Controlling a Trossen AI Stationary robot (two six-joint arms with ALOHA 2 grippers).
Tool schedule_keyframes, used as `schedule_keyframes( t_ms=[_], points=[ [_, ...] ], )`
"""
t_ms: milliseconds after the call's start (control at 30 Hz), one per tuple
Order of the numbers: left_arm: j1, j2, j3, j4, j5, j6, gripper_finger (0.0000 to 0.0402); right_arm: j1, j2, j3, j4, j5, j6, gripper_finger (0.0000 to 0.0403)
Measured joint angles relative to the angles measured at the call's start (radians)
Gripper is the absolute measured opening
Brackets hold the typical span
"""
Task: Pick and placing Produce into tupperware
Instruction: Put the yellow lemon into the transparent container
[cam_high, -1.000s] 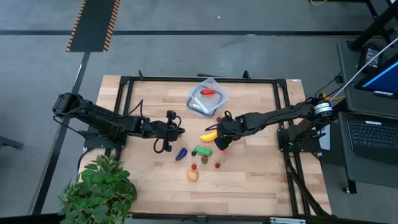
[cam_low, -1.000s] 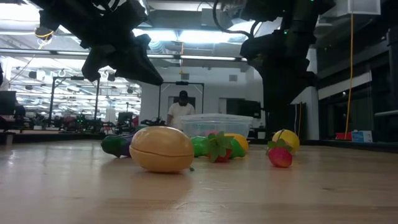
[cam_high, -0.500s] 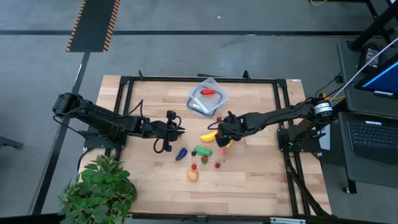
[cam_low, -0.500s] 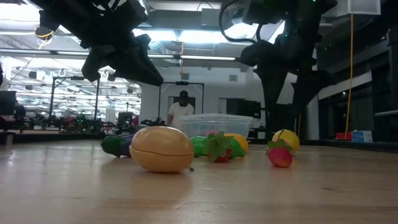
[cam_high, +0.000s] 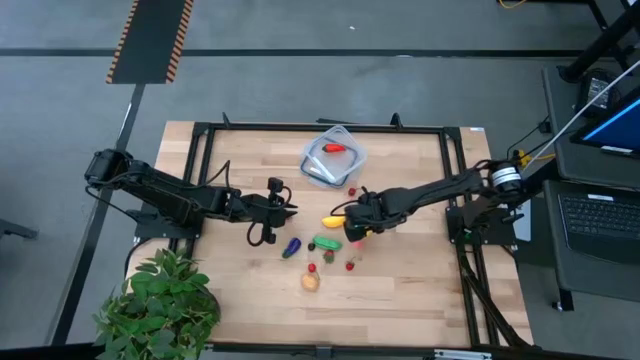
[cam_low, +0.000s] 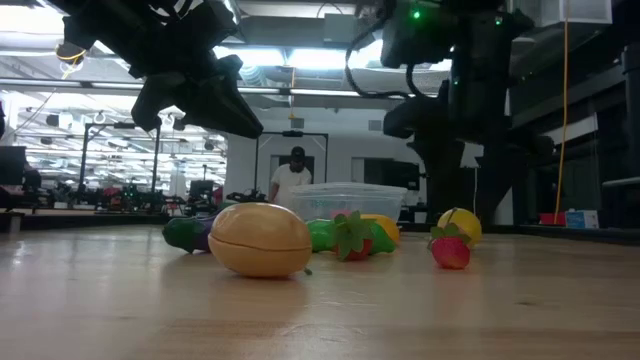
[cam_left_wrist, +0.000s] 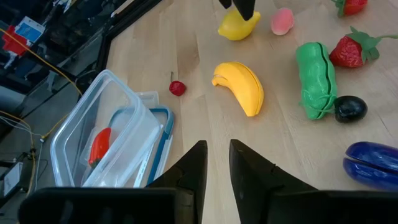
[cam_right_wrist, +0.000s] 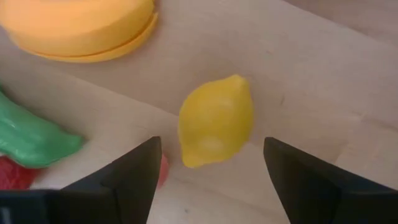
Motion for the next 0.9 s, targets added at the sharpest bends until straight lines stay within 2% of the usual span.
schedule_keyframes(
  t_ms=[633, 900],
  points=[
    [0.000, 0.000, 0.000, -0.006, 0.000, 0.000, 0.0024, -0.001, 0.077, 0.000, 0.095, 0.003, 0.017, 0.0284],
    [0.000, 0.000, 0.000, -0.006, 0.000, -0.001, 0.0015, -0.002, 0.077, 0.000, 0.101, 0.065, 0.010, 0.0284]
  ],
)
